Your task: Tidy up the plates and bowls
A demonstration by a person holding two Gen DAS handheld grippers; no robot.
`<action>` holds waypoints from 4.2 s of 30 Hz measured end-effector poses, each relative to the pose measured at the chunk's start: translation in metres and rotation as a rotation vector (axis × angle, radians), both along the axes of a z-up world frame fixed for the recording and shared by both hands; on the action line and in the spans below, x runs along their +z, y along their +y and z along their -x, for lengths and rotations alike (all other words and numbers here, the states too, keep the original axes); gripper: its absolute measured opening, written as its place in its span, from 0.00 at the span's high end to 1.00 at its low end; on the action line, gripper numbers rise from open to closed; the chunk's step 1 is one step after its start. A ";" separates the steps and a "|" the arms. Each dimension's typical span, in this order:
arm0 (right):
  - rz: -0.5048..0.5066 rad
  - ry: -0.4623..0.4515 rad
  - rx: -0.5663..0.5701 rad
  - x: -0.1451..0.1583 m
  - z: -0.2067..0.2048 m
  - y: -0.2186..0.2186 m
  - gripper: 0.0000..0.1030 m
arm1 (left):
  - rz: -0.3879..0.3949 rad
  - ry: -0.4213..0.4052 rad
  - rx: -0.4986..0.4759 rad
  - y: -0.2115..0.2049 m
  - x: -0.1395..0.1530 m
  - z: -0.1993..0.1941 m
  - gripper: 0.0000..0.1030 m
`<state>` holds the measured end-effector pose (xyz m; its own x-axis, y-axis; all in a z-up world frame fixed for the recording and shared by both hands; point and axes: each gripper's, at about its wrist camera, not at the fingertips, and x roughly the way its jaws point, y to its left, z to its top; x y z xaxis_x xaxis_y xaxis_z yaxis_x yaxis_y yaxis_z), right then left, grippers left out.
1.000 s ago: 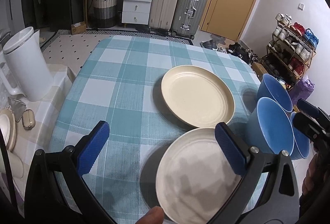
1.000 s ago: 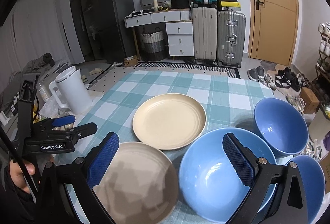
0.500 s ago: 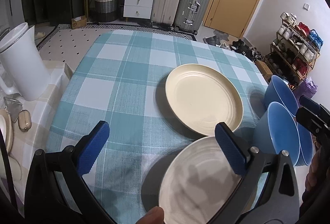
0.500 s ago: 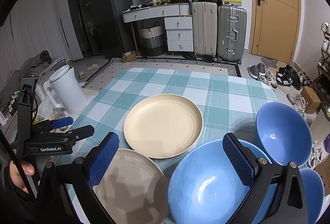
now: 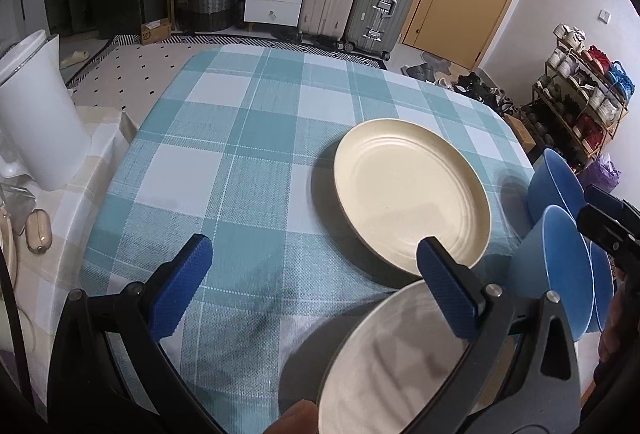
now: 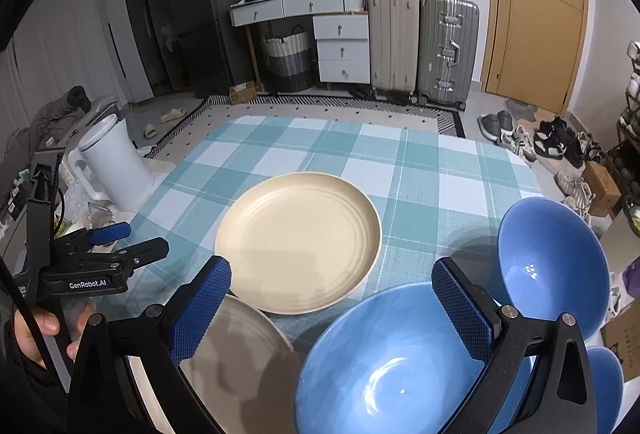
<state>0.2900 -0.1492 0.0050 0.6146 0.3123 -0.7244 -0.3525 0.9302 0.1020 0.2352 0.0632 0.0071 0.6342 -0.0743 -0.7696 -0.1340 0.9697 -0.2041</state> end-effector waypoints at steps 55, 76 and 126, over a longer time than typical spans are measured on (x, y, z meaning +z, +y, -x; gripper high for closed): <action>0.096 0.481 0.069 -0.098 -0.139 0.018 0.50 | 0.048 0.178 -0.079 -0.010 -0.067 -0.094 0.35; 0.131 0.446 0.013 -0.098 -0.133 0.010 0.81 | 0.004 0.153 -0.151 -0.034 -0.066 -0.088 0.83; 0.073 0.251 0.021 -0.003 -0.037 0.015 0.81 | -0.046 -0.040 -0.101 -0.036 0.045 0.027 0.83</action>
<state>0.3265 -0.1338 0.0024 0.4067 0.2645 -0.8745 -0.3440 0.9311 0.1216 0.2087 0.0275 0.0523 0.6555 -0.1050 -0.7478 -0.0273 0.9864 -0.1624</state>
